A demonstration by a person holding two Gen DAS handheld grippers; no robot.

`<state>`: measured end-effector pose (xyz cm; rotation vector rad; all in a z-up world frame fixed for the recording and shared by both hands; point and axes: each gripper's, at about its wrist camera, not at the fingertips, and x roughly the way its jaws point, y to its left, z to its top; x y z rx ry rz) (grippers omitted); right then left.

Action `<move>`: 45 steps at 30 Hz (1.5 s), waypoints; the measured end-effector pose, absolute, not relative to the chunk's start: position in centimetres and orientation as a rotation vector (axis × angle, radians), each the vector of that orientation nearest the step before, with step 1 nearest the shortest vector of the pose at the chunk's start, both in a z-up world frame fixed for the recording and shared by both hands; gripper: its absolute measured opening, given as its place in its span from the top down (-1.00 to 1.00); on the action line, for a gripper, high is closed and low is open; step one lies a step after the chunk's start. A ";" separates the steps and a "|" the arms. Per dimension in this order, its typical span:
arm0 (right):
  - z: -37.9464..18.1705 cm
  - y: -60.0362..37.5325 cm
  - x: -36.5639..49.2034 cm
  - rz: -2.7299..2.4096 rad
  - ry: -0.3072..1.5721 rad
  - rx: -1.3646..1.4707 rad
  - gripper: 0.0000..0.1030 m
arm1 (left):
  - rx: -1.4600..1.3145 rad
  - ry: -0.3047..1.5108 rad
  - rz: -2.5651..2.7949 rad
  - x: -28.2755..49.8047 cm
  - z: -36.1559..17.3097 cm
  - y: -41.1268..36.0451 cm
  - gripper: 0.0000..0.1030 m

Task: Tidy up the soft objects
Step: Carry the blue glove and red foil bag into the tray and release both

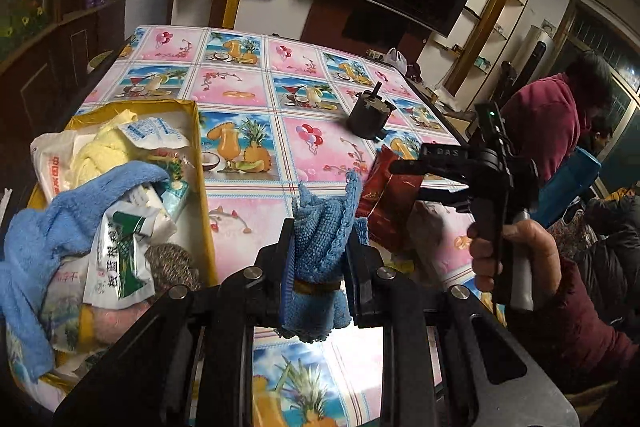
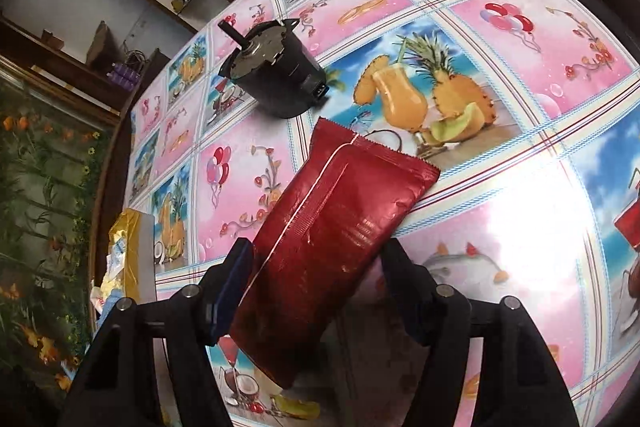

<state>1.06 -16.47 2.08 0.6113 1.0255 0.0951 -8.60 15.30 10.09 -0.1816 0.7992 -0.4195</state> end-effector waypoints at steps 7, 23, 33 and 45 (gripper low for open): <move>2.4 -8.2 3.7 -0.084 1.053 0.287 -0.51 | -0.199 0.769 -0.368 -11.2 9.8 18.9 0.60; 3.7 -3.8 0.1 0.193 0.993 0.176 0.18 | -0.357 0.708 -0.234 -12.6 10.3 26.5 0.60; 9.3 0.3 -1.1 0.399 0.896 0.200 0.17 | -0.369 0.733 -0.132 -10.9 9.6 29.5 0.60; 10.6 14.3 1.5 0.576 0.895 -0.107 0.17 | -0.322 0.741 -0.031 -9.3 8.0 31.2 -0.02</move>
